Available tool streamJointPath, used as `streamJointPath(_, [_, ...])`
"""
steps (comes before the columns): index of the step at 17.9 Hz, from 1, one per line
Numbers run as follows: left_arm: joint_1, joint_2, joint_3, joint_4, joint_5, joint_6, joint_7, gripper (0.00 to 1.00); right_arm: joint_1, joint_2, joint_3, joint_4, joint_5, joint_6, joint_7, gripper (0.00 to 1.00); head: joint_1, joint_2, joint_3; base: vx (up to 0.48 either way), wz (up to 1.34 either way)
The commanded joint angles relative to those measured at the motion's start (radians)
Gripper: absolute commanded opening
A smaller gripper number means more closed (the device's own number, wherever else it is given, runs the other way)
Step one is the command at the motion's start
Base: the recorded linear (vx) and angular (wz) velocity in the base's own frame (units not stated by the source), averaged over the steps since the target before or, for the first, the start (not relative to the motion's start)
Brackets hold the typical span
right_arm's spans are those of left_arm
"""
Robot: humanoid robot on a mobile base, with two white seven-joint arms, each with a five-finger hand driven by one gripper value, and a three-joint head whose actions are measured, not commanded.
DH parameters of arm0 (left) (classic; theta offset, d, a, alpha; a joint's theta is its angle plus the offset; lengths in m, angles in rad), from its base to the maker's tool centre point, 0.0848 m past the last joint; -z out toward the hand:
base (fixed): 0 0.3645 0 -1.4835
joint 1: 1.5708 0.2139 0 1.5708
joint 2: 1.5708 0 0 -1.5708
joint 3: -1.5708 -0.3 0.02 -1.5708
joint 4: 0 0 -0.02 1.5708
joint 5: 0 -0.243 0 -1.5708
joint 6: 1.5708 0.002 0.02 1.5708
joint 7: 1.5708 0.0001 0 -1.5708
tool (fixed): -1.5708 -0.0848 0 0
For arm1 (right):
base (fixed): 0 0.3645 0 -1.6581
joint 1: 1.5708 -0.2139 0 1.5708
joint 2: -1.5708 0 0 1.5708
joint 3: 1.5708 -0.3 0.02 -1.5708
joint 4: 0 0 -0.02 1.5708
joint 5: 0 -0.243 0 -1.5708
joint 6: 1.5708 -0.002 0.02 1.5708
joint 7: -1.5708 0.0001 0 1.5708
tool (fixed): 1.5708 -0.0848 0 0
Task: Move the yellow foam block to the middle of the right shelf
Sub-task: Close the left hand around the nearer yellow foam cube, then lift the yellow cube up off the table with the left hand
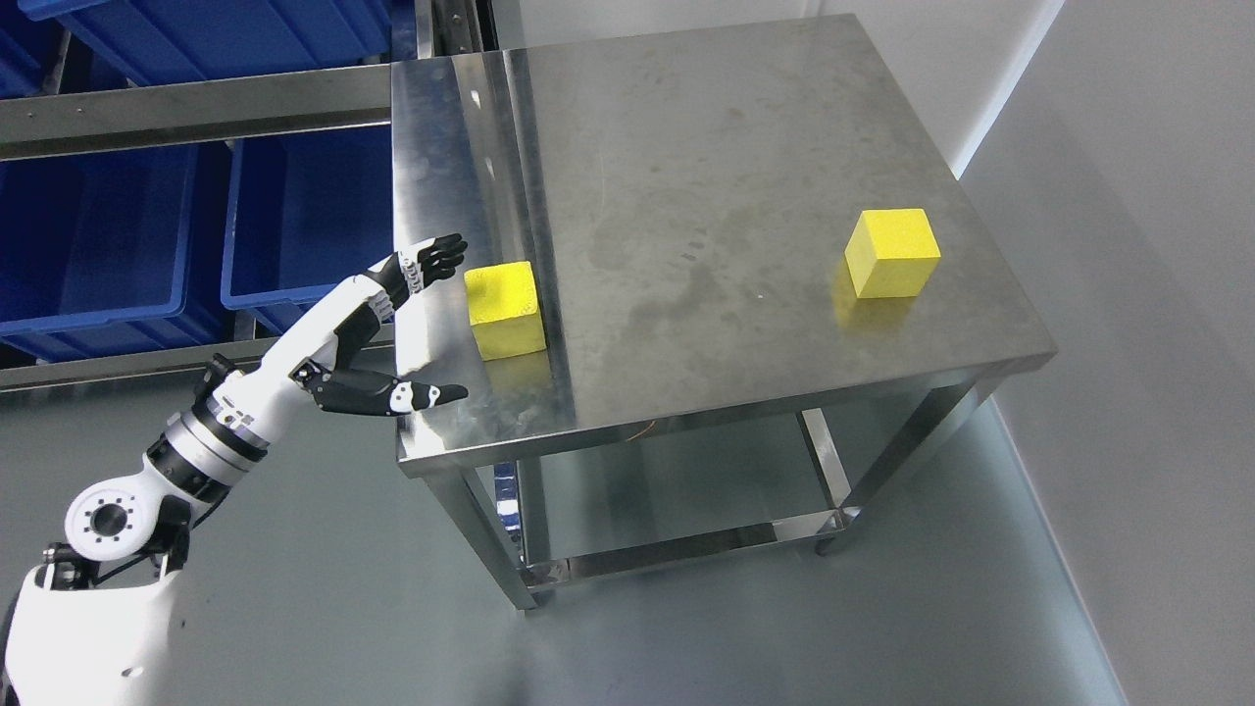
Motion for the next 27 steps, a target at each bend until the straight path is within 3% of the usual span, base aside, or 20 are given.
streamJointPath(1, [-0.098,0.032,-0.001,0.132,-0.104,0.0,-0.009,1.0,-0.003,-0.017,0.0,-0.017,0.0,-0.001,0.0,1.0,0.0,0.0,0.0,-0.003,0.03])
streamJointPath(14, [-0.207,-0.137,-0.168,0.408,-0.167,0.01,-0.01,1.0,-0.002,-0.017,0.0,-0.017,0.0,-0.001,0.0,1.0,0.0,0.0,0.0,0.005,0.0])
streamJointPath(18, [-0.25,-0.158,-0.169,0.474,-0.167,0.01,-0.012,0.94,-0.003,-0.017,0.0,-0.017,0.0,-0.001,0.0,1.0,0.0,0.0,0.0,0.027,-0.08])
streamJointPath(22, [-0.254,-0.166,-0.137,0.483,-0.161,0.001,-0.044,0.67,-0.002,-0.017,0.0,-0.017,0.0,-0.001,0.0,1.0,0.0,0.0,0.0,0.011,-0.1])
streamJointPath(24, [-0.251,-0.19,-0.065,0.481,-0.152,-0.016,-0.049,0.47,-0.002,-0.017,0.0,-0.017,0.0,-0.001,0.0,1.0,0.0,0.0,0.0,0.0,0.0])
streamJointPath(26, [-0.249,-0.253,0.036,0.471,-0.082,-0.087,-0.049,0.19,-0.002,-0.017,0.0,-0.017,0.0,-0.001,0.0,1.0,0.0,0.0,0.0,-0.007,0.07])
streamJointPath(27, [-0.255,-0.253,0.065,0.46,-0.033,-0.098,-0.049,0.17,-0.003,-0.017,0.0,-0.017,0.0,-0.001,0.0,1.0,0.0,0.0,0.0,-0.009,0.03])
